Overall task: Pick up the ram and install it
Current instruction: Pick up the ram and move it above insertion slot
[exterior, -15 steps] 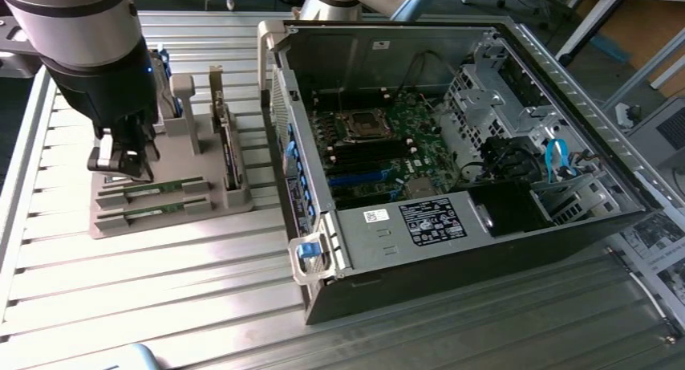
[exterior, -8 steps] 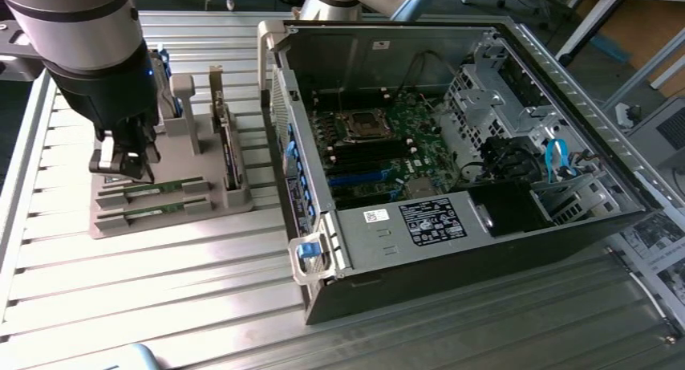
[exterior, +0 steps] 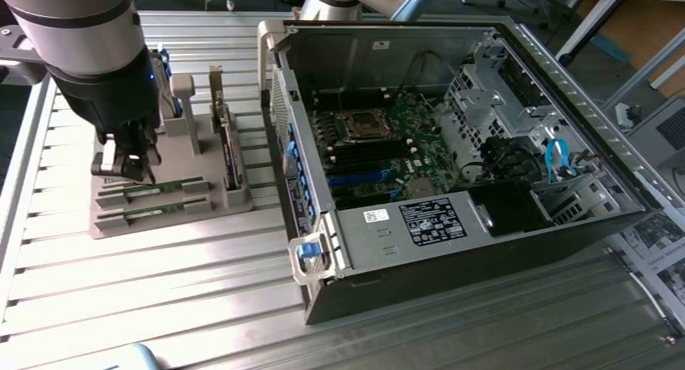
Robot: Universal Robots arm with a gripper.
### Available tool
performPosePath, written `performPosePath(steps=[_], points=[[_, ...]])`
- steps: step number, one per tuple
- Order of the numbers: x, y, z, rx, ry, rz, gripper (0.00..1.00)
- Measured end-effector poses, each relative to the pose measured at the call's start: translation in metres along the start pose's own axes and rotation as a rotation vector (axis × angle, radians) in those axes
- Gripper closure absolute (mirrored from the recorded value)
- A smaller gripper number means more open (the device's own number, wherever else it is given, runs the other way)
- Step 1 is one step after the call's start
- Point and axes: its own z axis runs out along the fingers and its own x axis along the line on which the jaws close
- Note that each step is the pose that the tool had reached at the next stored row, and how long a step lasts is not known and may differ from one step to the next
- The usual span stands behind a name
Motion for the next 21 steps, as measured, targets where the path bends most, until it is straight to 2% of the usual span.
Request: performPosePath(steps=[21], points=[[0.000,-0.0003,0.0120,-0.0001,0.0001,0.000,0.64]])
